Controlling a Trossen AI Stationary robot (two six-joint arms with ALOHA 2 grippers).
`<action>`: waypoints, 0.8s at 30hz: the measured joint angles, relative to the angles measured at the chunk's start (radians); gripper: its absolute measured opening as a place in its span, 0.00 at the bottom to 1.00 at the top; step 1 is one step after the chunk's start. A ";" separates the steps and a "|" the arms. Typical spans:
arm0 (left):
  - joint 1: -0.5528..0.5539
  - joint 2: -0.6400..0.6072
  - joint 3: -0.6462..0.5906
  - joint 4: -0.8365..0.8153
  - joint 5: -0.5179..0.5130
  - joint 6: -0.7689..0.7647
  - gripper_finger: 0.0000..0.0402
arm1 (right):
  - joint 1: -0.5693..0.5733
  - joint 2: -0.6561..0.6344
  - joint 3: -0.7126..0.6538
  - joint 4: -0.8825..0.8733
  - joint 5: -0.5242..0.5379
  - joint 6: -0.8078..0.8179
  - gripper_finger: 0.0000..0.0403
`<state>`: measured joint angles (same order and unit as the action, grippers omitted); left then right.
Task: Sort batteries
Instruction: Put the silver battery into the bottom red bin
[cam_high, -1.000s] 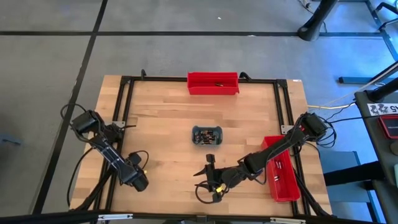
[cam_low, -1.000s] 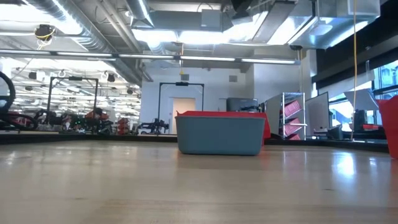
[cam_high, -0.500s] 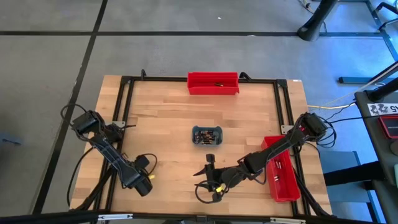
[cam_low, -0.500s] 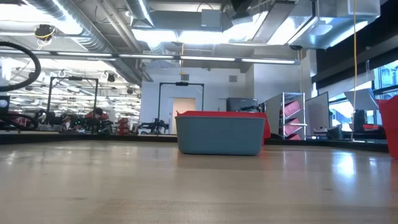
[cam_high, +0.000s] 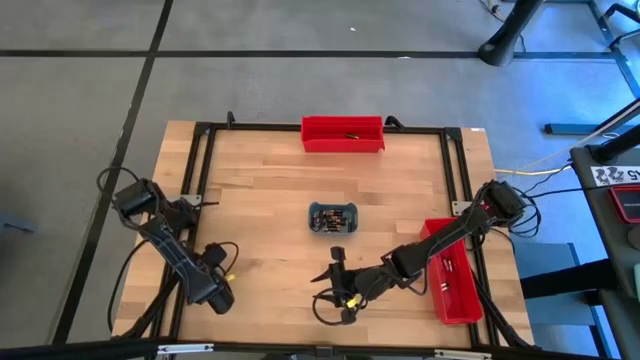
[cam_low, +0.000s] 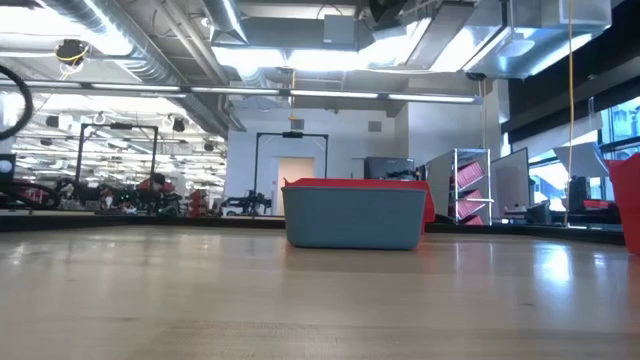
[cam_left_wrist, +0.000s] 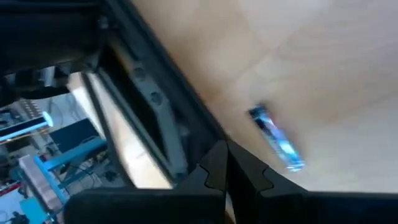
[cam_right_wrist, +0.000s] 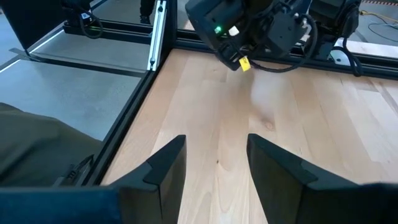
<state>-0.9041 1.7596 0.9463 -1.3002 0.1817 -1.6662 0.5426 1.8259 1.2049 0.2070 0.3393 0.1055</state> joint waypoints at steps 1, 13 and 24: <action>-0.010 0.000 -0.002 -0.004 0.000 -0.014 0.00 | 0.000 0.000 0.000 0.000 0.000 0.000 0.43; -0.041 -0.004 -0.055 0.224 -0.093 -0.137 0.00 | 0.000 0.000 0.000 0.003 0.000 0.002 0.43; -0.148 -0.006 0.037 0.242 -0.361 -0.106 0.21 | 0.000 0.000 0.000 0.000 0.000 0.015 0.43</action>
<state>-1.0520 1.7538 0.9831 -1.0584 -0.1792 -1.7726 0.5426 1.8256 1.2049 0.2070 0.3393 0.1207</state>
